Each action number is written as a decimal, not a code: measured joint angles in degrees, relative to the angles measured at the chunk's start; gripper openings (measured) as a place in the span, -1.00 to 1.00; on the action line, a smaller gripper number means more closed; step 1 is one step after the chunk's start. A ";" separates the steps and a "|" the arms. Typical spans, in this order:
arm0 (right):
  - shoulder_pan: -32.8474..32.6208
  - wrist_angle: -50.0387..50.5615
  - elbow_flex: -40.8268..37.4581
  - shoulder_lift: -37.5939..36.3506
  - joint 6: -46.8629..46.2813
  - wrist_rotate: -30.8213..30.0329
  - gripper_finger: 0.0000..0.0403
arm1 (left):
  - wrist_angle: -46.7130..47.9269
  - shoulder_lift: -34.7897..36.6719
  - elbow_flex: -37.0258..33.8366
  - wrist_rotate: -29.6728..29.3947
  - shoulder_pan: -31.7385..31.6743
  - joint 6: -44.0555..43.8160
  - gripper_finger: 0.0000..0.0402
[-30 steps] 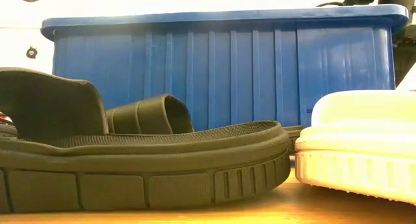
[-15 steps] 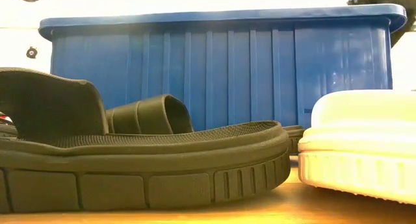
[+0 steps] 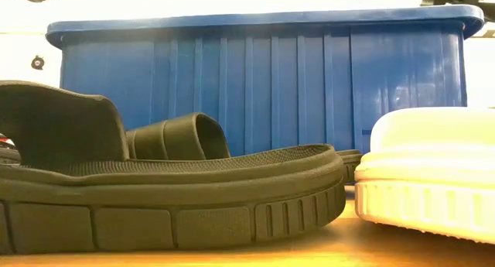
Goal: Pick and place slides into bin
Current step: Put the black slide into the blue container
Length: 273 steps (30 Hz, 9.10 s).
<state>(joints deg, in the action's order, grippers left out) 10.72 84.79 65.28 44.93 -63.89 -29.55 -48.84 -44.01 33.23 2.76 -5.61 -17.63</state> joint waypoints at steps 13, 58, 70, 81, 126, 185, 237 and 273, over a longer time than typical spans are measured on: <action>28.19 -7.02 -7.92 0.98 16.43 16.36 0.12 | 0.03 -0.09 0.00 0.00 -0.02 -0.09 0.11; 54.00 -5.22 -3.72 28.25 42.82 25.20 0.12 | 0.21 0.08 -0.02 -6.32 -0.02 0.22 0.11; 55.70 -3.65 -10.42 19.58 37.23 27.18 0.12 | -0.02 -0.08 -0.02 -7.97 0.02 0.05 0.11; 55.65 -11.00 -21.43 20.80 34.73 33.55 0.12 | -0.03 -0.43 -0.02 -9.75 0.00 0.00 0.11; 52.68 -26.99 -32.01 29.83 31.75 35.59 0.12 | -0.03 -0.71 -0.02 -10.64 -0.02 0.00 0.11; 52.66 -17.83 -20.98 30.80 43.27 38.29 -0.96 | -0.05 -0.10 0.00 -11.25 0.00 0.44 0.11; 52.68 5.20 19.04 27.97 50.37 24.97 -0.96 | -0.18 -0.09 0.00 -12.26 0.00 0.24 0.11; 52.66 4.89 44.22 22.35 54.75 36.13 -0.96 | -0.18 -0.11 0.00 -15.30 0.00 0.22 0.11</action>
<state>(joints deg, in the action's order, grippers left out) 63.37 89.68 109.50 67.28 -9.15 6.58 -49.01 -44.12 33.23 -12.53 -5.61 -17.41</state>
